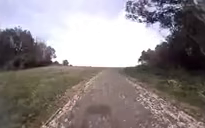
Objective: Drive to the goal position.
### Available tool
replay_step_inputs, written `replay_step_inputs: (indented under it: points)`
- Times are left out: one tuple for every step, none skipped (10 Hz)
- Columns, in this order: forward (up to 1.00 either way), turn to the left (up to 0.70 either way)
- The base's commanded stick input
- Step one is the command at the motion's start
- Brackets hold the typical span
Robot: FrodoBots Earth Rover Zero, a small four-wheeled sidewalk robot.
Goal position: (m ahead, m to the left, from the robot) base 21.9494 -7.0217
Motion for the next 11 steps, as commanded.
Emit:
replay_step_inputs:
  points:
    - [0.85, 0.0]
    - [0.85, 0.0]
    - [0.85, 0.0]
    - [0.85, 0.0]
    - [0.85, 0.0]
    - [0.85, 0.0]
    - [0.85, 0.0]
    - [0.85, 0.0]
    - [0.85, 0.0]
    - [0.85, 0.0]
    - [0.85, 0.0]
